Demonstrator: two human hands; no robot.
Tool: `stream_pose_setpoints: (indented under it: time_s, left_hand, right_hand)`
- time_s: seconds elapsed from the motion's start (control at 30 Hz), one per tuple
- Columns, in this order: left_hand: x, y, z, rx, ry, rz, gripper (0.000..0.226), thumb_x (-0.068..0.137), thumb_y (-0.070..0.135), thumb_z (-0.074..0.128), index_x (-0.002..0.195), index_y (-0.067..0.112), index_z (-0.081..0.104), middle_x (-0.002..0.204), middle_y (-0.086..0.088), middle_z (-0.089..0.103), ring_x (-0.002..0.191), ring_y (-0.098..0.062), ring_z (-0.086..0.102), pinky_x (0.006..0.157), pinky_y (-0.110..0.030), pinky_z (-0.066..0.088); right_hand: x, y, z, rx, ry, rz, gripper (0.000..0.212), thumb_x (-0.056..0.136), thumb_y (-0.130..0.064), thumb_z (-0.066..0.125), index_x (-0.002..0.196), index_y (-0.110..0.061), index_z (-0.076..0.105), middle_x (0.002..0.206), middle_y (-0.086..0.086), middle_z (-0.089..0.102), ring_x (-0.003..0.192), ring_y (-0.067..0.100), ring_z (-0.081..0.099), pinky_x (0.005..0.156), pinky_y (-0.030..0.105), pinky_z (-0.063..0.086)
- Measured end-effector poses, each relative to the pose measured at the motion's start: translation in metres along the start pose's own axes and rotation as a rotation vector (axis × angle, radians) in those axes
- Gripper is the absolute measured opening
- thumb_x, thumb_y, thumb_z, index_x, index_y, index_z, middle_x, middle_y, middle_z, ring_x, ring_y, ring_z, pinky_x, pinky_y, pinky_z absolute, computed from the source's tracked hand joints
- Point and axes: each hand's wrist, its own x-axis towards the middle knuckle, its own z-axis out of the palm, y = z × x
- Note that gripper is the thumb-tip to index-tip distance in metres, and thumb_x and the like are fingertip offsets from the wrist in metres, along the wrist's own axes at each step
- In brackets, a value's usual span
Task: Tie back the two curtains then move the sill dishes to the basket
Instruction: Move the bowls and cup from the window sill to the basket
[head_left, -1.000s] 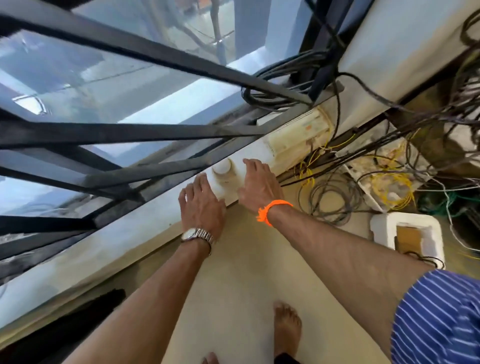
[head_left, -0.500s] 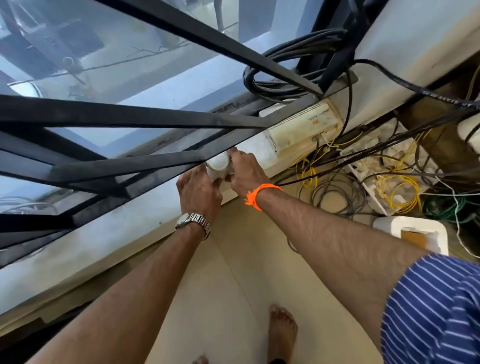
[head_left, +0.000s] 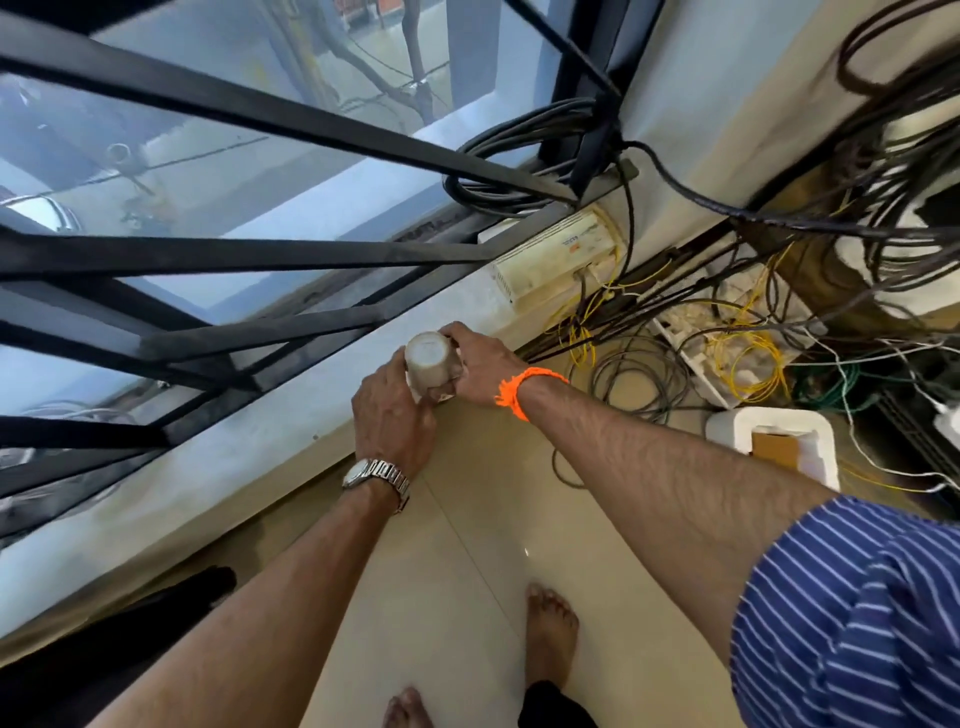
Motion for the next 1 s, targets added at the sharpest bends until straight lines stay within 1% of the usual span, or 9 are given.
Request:
stream_pose_setpoints:
  time_s: [0.1,0.17,0.3,0.37,0.53,0.67,0.77,0.87,1.0]
  left_hand:
    - [-0.004,0.015,-0.018,-0.116,-0.046,0.002,0.055,0.086,0.021,0.065,0.137,0.009,0.045,0.126,-0.012,0.058,0.112,-0.028,0.053,0.093,-0.037,0.041]
    - [-0.008,0.028,-0.033,-0.238,-0.010,-0.030,0.054,0.089,0.025,0.062,0.138,0.011,0.044,0.126,-0.009,0.057,0.113,-0.024,0.055,0.094,-0.036,0.047]
    - [-0.020,0.058,-0.074,-0.405,0.118,-0.152,0.045,0.090,0.043,0.060,0.130,0.023,0.054,0.103,-0.003,0.070,0.085,-0.012,0.065,0.074,-0.027,0.051]
    - [-0.024,0.068,-0.096,-0.463,0.118,-0.203,0.045,0.087,0.057,0.058,0.121,0.030,0.063,0.091,0.003,0.071,0.073,-0.012,0.070,0.074,-0.031,0.057]
    - [-0.039,0.082,-0.168,-0.605,-0.099,-0.220,0.058,0.084,0.064,0.059,0.113,0.015,0.072,0.086,0.001,0.071,0.059,-0.011,0.072,0.063,-0.033,0.062]
    - [-0.063,0.097,-0.232,-0.519,-0.186,-0.146,0.053,0.082,0.065,0.059,0.103,0.019,0.075,0.080,-0.001,0.075,0.058,-0.009,0.072,0.067,-0.030,0.061]
    - [-0.077,0.108,-0.275,-0.456,-0.215,-0.111,0.045,0.080,0.066,0.061,0.084,0.023,0.074,0.067,0.002,0.073,0.055,-0.007,0.071,0.065,-0.027,0.059]
    - [-0.085,0.118,-0.314,-0.381,-0.245,-0.075,0.032,0.084,0.048,0.068,0.076,0.018,0.074,0.056,0.002,0.070,0.053,-0.007,0.070,0.056,-0.019,0.055]
    - [-0.092,0.127,-0.357,-0.256,-0.284,-0.045,0.017,0.080,0.018,0.064,0.073,0.007,0.075,0.055,-0.007,0.070,0.047,-0.007,0.065,0.052,-0.020,0.054]
  right_hand:
    - [-0.094,-0.061,-0.042,0.037,0.061,-0.058,0.069,0.064,-0.035,0.075,0.127,-0.033,0.047,0.114,0.003,0.063,0.098,0.029,0.062,0.077,0.033,0.054]
    - [-0.123,-0.076,-0.058,0.104,0.070,-0.061,0.064,0.078,-0.025,0.069,0.136,-0.029,0.044,0.121,0.002,0.057,0.097,0.022,0.057,0.060,0.022,0.049]
    - [-0.174,-0.098,-0.078,0.248,0.096,-0.089,0.057,0.086,-0.035,0.061,0.139,-0.026,0.041,0.119,0.004,0.057,0.083,0.012,0.058,0.042,0.014,0.042]
    - [-0.200,-0.112,-0.083,0.266,0.126,-0.074,0.055,0.090,-0.039,0.056,0.139,-0.028,0.033,0.110,0.005,0.053,0.070,0.011,0.057,0.036,0.012,0.042]
    - [-0.264,-0.151,-0.091,0.404,0.124,-0.019,0.034,0.091,-0.047,0.049,0.120,-0.036,0.035,0.113,0.015,0.061,0.076,0.028,0.069,0.054,0.036,0.060]
    - [-0.320,-0.189,-0.095,0.408,0.099,-0.004,0.030,0.092,-0.053,0.045,0.115,-0.035,0.037,0.104,0.013,0.059,0.069,0.025,0.065,0.054,0.037,0.059]
    - [-0.361,-0.214,-0.099,0.431,0.058,0.004,0.041,0.090,-0.055,0.046,0.124,-0.032,0.038,0.101,0.015,0.059,0.078,0.026,0.066,0.057,0.039,0.060]
    - [-0.400,-0.234,-0.103,0.409,0.051,-0.007,0.051,0.086,-0.051,0.056,0.130,-0.031,0.038,0.097,0.019,0.063,0.081,0.028,0.067,0.063,0.043,0.061]
    - [-0.434,-0.253,-0.091,0.322,0.116,-0.037,0.049,0.090,-0.018,0.051,0.138,-0.020,0.037,0.088,0.021,0.064,0.072,0.029,0.064,0.070,0.049,0.061]
